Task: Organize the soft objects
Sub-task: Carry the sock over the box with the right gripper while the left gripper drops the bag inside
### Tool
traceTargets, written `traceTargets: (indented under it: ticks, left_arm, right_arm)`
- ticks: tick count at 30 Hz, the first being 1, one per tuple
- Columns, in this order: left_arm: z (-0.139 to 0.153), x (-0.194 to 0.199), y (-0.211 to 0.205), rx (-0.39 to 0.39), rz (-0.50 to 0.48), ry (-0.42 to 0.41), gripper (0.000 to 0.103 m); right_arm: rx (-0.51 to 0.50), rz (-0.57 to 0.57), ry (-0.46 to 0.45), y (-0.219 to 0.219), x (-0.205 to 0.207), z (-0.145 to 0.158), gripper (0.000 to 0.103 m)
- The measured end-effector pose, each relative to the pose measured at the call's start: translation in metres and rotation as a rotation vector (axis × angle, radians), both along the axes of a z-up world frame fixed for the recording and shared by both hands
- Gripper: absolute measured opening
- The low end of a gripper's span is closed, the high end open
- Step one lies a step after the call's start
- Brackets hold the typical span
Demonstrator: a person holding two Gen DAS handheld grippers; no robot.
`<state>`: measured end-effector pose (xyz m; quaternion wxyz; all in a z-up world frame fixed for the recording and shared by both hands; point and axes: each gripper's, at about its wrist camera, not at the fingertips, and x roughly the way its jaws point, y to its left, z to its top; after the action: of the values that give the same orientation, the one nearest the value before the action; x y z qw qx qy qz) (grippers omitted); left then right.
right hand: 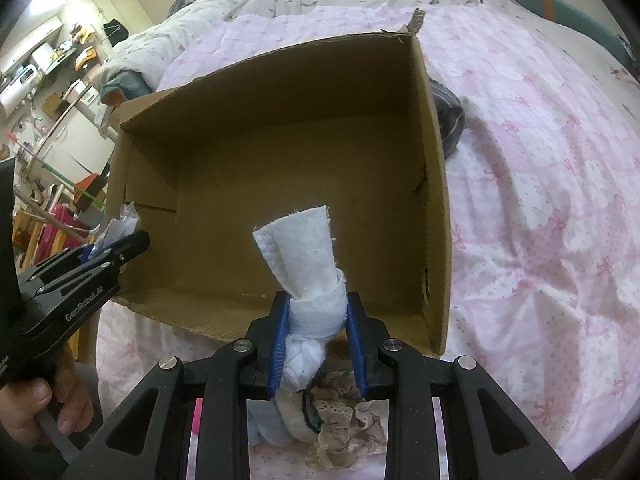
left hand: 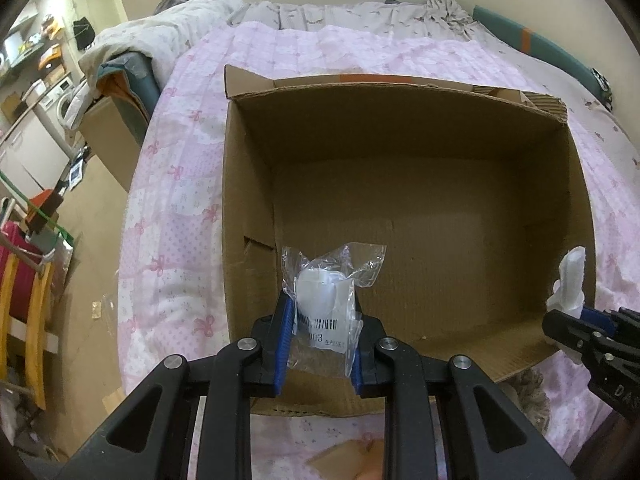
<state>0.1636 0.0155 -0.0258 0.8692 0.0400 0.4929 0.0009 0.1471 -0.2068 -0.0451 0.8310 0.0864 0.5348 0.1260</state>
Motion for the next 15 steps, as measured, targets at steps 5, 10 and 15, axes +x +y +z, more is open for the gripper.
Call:
traceTargets:
  ticks: [5,10,15]
  left_arm:
    - [0.0006,-0.001,-0.0007,-0.01,-0.007,0.005,0.022]
    - [0.0033,-0.002,-0.0032,-0.028,-0.028,0.005,0.03]
    - [0.0062,-0.0026,-0.0027,-0.017,-0.021,-0.014,0.049]
  right_arm:
    - [0.001,0.001,0.002,0.0003,0.0008,-0.0005,0.029]
    - [0.003,0.013,-0.015,0.0014,-0.0003,0.0015,0.029]
    - [0.001,0.01,-0.008,0.0002,0.0,-0.0008,0.029]
